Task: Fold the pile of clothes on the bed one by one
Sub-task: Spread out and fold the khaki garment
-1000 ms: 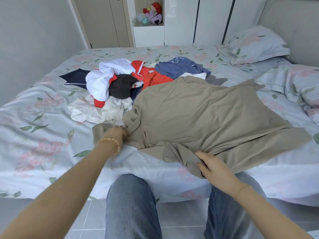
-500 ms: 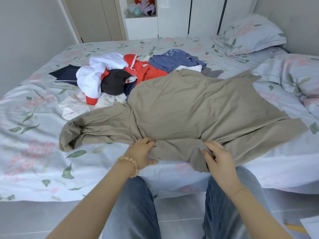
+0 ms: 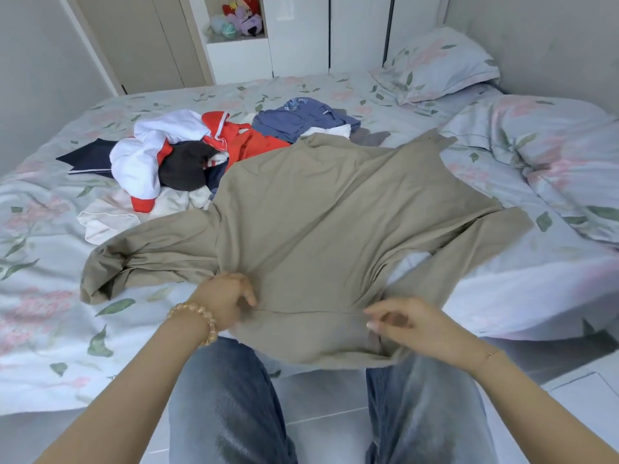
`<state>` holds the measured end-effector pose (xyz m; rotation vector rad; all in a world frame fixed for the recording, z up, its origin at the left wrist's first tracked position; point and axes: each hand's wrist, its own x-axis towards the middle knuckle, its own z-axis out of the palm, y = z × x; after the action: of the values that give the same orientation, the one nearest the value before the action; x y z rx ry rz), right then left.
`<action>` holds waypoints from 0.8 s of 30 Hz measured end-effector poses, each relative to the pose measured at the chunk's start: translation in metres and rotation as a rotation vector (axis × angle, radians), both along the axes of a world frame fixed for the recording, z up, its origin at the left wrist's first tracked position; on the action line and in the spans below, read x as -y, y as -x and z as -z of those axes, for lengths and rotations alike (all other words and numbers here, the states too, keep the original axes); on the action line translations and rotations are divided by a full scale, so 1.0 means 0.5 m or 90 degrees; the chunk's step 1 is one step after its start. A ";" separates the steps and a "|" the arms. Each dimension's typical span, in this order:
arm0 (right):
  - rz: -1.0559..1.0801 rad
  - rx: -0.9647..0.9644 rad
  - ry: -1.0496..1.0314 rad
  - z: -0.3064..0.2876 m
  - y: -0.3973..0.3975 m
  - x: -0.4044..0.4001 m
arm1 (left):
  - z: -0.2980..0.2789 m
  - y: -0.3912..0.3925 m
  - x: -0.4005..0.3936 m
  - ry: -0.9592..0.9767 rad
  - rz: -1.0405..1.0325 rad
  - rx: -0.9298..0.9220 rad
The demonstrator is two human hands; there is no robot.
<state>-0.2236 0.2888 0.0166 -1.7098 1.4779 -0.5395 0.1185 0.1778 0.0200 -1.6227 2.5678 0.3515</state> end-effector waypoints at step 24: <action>0.305 -0.102 -0.276 -0.018 0.460 0.114 | 0.059 0.575 0.078 0.041 0.127 -0.255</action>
<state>-0.4535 0.2319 0.0255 -1.0829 1.9694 -0.2943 -0.1691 0.1389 -0.0093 -1.4148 3.0303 0.6409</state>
